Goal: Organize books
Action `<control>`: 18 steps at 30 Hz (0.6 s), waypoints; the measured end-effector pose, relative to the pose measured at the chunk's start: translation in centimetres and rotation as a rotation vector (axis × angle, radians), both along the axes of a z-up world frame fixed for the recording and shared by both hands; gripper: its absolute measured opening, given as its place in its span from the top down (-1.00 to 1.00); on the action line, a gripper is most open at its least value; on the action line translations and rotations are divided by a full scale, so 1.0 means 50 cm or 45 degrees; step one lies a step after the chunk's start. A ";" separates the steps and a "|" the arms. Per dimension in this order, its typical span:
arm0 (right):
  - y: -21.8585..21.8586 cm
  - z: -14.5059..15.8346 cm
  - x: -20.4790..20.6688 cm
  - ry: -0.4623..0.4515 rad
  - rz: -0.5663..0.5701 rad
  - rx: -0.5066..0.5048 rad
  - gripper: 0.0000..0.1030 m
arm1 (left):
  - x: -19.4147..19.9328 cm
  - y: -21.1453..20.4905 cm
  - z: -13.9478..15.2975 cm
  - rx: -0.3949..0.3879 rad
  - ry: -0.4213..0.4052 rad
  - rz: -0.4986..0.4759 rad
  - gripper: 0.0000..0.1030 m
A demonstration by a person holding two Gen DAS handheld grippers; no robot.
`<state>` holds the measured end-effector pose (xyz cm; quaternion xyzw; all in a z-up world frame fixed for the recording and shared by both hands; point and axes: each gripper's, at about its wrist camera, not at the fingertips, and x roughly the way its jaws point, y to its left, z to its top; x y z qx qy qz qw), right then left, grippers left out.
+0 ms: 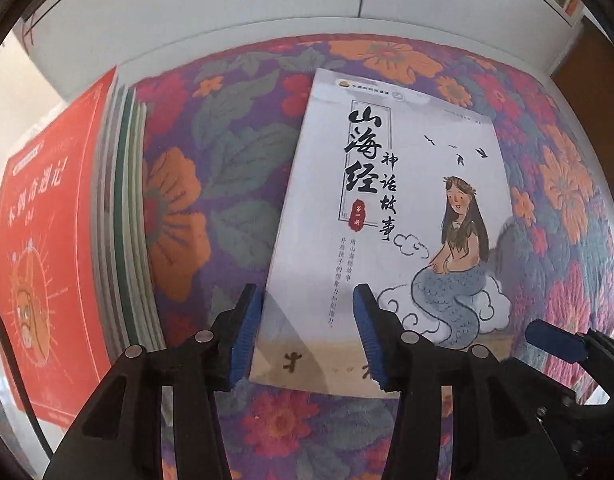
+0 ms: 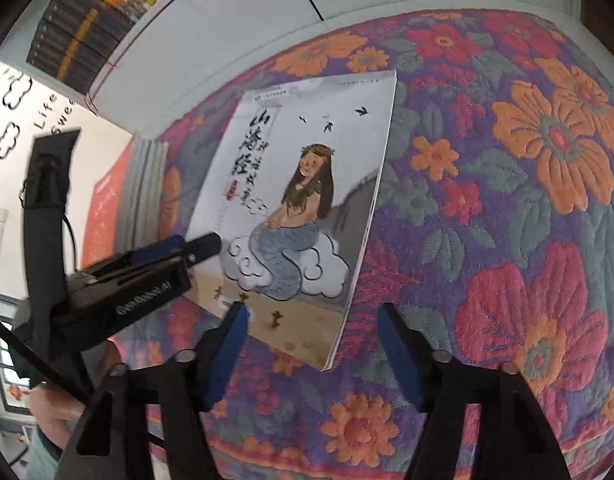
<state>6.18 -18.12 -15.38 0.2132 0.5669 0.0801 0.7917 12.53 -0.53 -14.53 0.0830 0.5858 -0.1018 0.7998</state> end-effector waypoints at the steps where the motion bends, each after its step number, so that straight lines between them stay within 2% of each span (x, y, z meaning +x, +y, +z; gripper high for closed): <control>1: 0.002 -0.002 0.001 0.001 -0.007 -0.019 -0.20 | 0.005 -0.003 -0.002 0.002 0.000 -0.005 0.11; 7: 0.005 -0.020 0.016 0.017 -0.036 -0.034 -0.16 | 0.018 -0.015 -0.005 0.013 -0.016 -0.023 0.08; 9: 0.009 -0.021 0.022 0.018 -0.035 -0.042 -0.16 | 0.021 -0.015 -0.007 0.012 -0.020 -0.026 0.04; 11: 0.013 -0.023 0.027 0.013 -0.033 -0.053 -0.16 | 0.026 -0.010 -0.011 0.007 -0.023 -0.011 -0.12; 13: 0.016 -0.025 0.032 0.012 -0.033 -0.058 -0.16 | 0.032 -0.005 -0.016 -0.027 -0.017 0.002 -0.14; 16: 0.028 -0.029 0.041 0.009 0.019 0.014 -0.19 | 0.032 -0.007 -0.018 -0.039 0.005 0.005 -0.15; 18: 0.035 -0.024 0.043 0.017 0.046 -0.006 -0.20 | 0.026 -0.020 -0.019 -0.037 0.024 -0.020 -0.16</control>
